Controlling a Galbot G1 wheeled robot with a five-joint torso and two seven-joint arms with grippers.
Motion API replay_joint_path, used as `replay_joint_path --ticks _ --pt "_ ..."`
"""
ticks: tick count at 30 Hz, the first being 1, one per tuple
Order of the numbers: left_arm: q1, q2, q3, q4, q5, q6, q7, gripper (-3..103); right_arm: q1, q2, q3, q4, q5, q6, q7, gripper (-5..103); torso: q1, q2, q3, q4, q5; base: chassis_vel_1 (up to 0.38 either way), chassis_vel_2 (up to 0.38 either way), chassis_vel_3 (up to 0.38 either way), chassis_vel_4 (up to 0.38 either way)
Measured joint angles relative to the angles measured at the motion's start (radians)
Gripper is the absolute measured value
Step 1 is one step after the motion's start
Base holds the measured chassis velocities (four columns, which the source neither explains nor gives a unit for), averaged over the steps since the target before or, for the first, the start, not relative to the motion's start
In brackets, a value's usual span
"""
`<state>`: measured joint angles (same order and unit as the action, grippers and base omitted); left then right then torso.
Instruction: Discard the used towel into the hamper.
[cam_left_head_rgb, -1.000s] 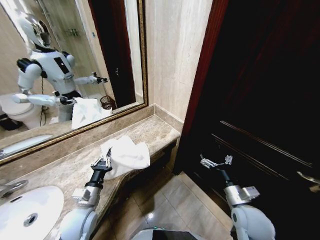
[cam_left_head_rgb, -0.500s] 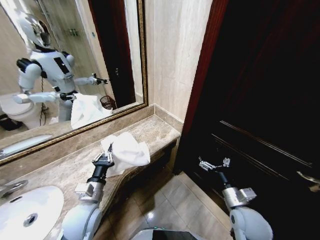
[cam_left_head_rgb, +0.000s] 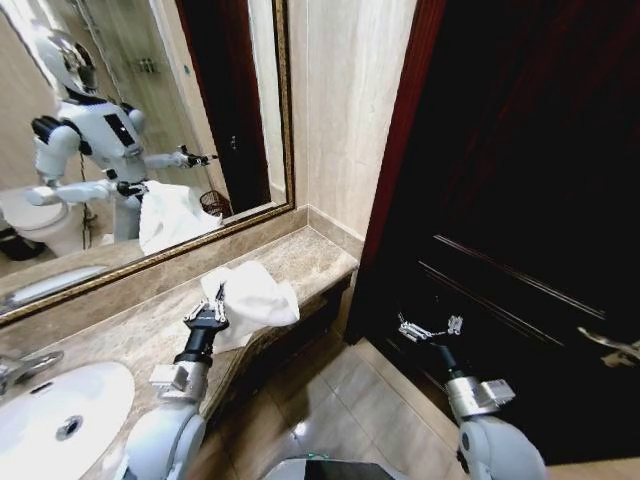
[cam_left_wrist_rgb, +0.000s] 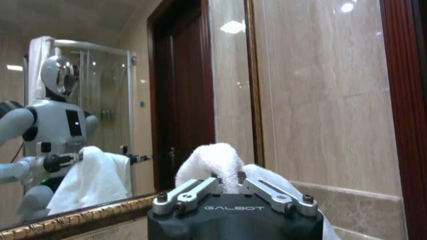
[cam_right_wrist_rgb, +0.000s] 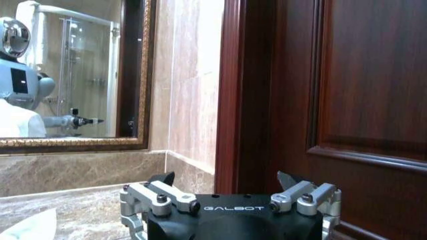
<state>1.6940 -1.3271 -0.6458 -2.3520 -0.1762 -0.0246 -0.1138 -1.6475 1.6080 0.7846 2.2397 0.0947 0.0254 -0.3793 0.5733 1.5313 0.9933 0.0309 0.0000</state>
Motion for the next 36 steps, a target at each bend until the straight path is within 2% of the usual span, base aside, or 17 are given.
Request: replay_joint_path --ticks 12,36 --pt "-0.003 -0.007 0.005 0.006 0.013 -0.041 0.026 2 -0.009 -0.012 0.004 0.007 -0.001 0.006 0.005 100 0.000 0.000 0.000 0.0001 0.0000 0.007 -0.005 -0.006 0.009" --pt "-0.001 -0.004 0.007 0.023 0.028 -0.074 0.045 2 -0.034 -0.019 0.011 -0.005 -0.006 0.044 0.011 100 0.000 0.000 0.000 -0.0001 0.0000 0.053 -0.052 -0.048 0.049"
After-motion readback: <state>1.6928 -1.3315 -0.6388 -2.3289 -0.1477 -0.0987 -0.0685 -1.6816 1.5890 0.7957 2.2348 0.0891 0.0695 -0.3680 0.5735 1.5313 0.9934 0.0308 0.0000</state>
